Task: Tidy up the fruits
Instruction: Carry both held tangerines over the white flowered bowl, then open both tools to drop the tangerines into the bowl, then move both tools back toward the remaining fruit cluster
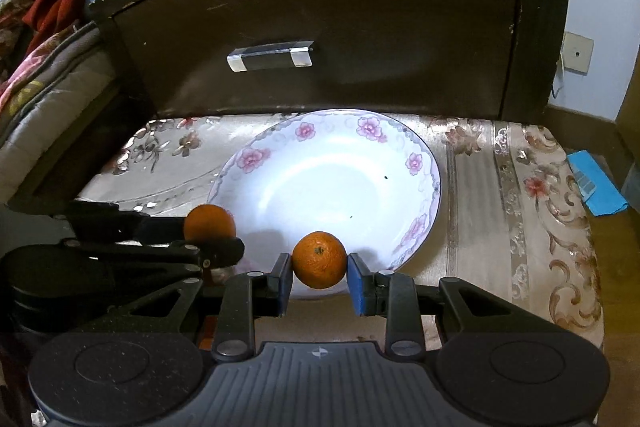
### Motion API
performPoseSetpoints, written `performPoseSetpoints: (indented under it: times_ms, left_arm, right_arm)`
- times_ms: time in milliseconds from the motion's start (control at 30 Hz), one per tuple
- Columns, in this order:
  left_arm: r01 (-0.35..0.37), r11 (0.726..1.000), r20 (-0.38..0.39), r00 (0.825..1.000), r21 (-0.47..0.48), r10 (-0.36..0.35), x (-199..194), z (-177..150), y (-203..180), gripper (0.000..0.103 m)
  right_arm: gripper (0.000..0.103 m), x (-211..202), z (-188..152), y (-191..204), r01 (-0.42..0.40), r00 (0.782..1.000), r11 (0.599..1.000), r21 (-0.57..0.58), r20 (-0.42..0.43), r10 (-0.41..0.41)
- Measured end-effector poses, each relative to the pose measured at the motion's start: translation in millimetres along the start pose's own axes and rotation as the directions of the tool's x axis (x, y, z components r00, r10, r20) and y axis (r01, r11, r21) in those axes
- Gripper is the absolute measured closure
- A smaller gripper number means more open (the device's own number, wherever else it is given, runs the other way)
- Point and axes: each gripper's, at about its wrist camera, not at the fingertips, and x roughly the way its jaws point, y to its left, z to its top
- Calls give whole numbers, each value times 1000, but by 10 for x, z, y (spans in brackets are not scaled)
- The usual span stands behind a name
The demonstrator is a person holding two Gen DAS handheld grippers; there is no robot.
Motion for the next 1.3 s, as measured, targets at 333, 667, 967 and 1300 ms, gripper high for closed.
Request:
performPoseSetpoints:
  times_ms: [333,667,967,1300]
  left_arm:
    - [-15,1000,5,1000,14,15,-22,-1,-13,60]
    - [-18,1000,11,1000,3,18,-86,6,2,57]
    - [-20,1000,14,1000,-3,20,-157,-20,2,57]
    - [-32,999,42,999,19,31,-311,-141,3,57]
  right_arm:
    - [75,25,24,14,22,1000,1000,3,14,-22]
    - [72,-26,23,10,25,999,1000,18,33,-26]
    - [70,-85,14,67,18,999,1000,17,42,-18]
    - [70,-201,-24,143,-6,999,1000,21,36,5]
